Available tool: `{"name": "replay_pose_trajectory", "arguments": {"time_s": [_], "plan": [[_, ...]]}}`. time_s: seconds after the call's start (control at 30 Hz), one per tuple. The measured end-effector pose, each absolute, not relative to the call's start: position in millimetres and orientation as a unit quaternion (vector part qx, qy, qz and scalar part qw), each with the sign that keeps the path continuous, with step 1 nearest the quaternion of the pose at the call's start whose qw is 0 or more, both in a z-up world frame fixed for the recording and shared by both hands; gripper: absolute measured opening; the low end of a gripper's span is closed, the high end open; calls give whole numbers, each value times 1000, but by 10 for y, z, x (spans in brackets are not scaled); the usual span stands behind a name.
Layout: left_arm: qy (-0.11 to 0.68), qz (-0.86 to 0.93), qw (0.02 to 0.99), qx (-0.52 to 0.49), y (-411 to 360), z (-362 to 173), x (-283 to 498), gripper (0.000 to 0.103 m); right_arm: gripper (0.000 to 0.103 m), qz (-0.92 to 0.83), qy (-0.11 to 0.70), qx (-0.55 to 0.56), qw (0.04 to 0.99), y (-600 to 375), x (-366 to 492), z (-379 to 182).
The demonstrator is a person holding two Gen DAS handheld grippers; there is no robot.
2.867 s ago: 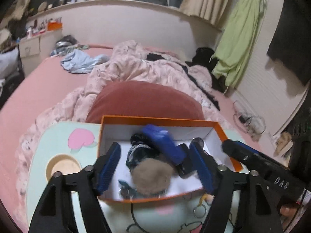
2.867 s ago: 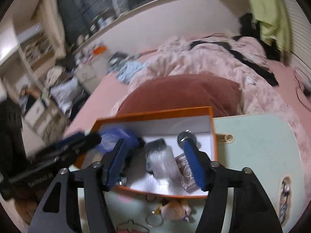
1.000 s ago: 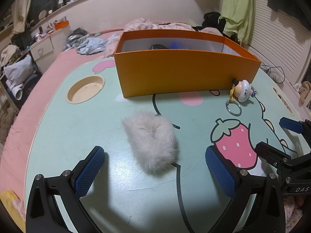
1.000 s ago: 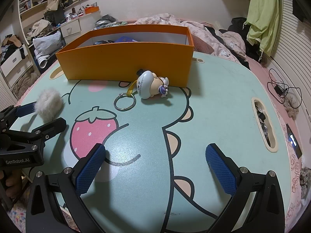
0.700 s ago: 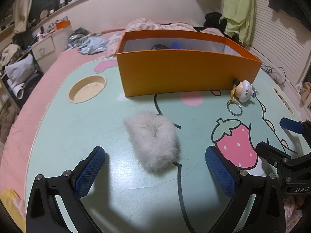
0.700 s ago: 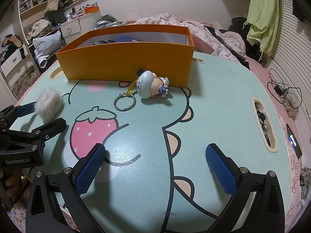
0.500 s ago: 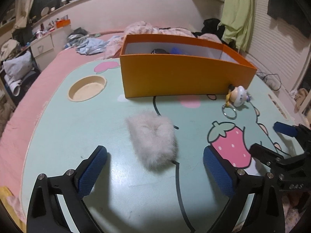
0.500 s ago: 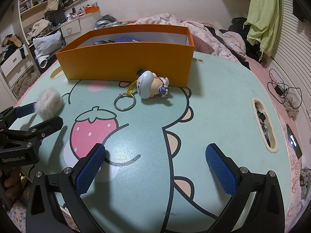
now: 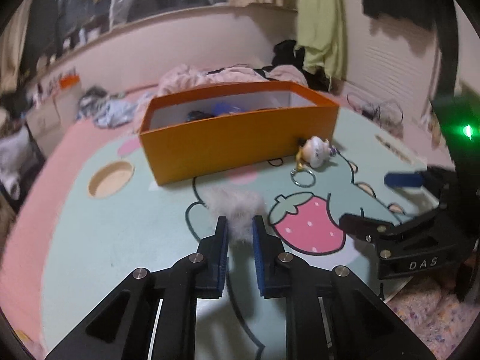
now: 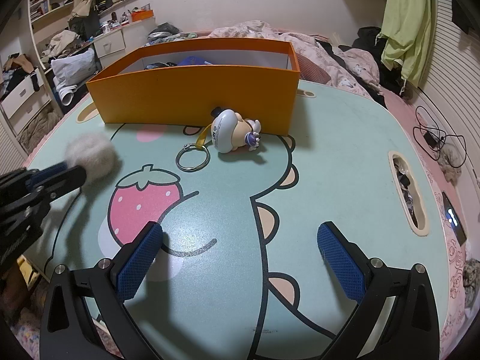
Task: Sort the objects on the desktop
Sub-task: 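Grasp the white fluffy ball on the table with the left gripper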
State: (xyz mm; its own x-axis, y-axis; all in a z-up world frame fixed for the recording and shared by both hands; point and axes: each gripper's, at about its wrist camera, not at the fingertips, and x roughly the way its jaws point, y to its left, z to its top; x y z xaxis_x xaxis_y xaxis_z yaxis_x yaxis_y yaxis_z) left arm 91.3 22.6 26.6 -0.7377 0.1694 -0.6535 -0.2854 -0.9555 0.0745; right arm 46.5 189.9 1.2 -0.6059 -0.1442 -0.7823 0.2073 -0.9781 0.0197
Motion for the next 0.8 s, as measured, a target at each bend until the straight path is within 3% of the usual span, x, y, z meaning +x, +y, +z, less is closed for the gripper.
{"name": "replay_pose_trajectory", "arguments": {"time_s": [0.07,0.13,0.17,0.2,0.63,0.67,0.7,0.73,0.8], "plan": [[99,925,120,-346,275,241,904,19,103,-895,37,433,98,1900,465,11],[99,923,117,-352,263,229,882,41,103,-895,37,433,98,1900,465,11],[97,923,114,-354,246,229,866,64,103,-895,36,433,98,1901,465,13],[93,923,109,-356,220,225,855,76,103,-895,36,433,98,1899,465,12],[88,910,155,-374,325,226,759,75,103,-896,32,433,91,1931,455,12],[82,908,162,-377,322,217,744,59,103,-897,31,433,89,1941,452,13],[79,905,167,-384,319,191,726,30,103,-897,30,432,87,1950,449,16],[76,900,171,-394,313,158,710,24,103,-897,30,432,87,1951,449,20],[72,903,176,-385,298,155,742,23,103,-897,31,432,88,1944,445,23]]}}
